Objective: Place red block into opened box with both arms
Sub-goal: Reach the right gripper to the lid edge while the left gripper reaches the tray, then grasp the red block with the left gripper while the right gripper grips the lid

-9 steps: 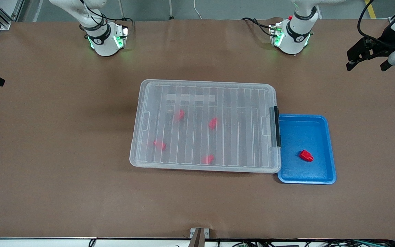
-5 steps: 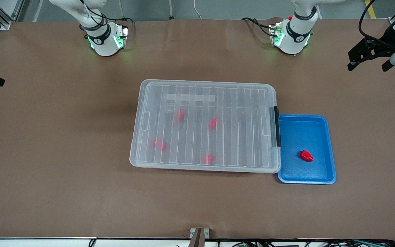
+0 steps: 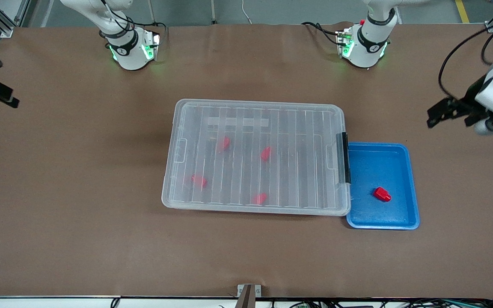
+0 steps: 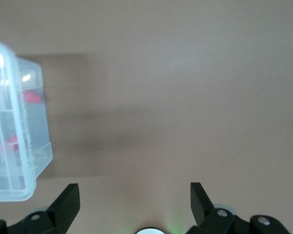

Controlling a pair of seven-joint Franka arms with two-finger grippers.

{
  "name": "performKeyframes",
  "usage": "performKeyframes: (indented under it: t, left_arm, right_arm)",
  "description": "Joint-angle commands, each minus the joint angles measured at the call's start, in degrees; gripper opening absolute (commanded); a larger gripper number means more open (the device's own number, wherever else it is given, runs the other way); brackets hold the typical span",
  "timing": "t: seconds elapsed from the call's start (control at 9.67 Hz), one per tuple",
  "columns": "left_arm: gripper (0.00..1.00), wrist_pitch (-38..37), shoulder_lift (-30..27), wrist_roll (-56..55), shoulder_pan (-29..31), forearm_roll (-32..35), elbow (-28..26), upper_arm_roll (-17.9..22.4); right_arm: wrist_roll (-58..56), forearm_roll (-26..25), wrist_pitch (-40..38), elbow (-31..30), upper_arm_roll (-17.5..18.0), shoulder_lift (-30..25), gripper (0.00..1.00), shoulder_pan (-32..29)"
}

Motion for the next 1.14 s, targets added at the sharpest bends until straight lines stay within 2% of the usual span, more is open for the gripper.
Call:
performKeyframes:
  t: [0.0, 0.21, 0.41, 0.62, 0.93, 1.03]
  left_arm:
    - [1.00, 14.20, 3.66, -4.54, 0.01, 0.86, -10.42, -0.42]
    - [1.00, 24.41, 11.73, -5.70, -0.07, 0.86, -12.11, -0.34]
    - [1.00, 31.97, 18.59, -12.07, 0.88, 0.86, -12.12, -0.42]
    - [1.00, 37.95, 23.61, -23.31, 0.37, 0.86, -11.85, -0.34]
    - [1.00, 46.93, 31.43, -26.44, 0.98, 0.78, -10.89, 0.10]
    - [1.00, 47.13, 32.76, -26.62, 0.98, 0.78, -10.28, 0.89]
  right_arm:
    - [4.96, 1.37, 3.72, -1.54, 5.46, 6.52, 1.00, 1.90]
    - [12.70, 1.65, 14.50, -8.54, 8.56, 8.84, 1.00, 6.01]
    - [17.36, 1.65, 28.21, -18.12, 8.66, 9.62, 1.00, 10.67]
    - [21.50, 0.78, 34.14, -18.95, 8.57, 13.74, 1.00, 14.01]
    - [21.69, -2.56, 37.93, -20.09, 8.57, 16.13, 1.00, 14.38]
    - [21.69, -2.57, 40.82, -21.66, 8.57, 16.22, 1.00, 14.56]
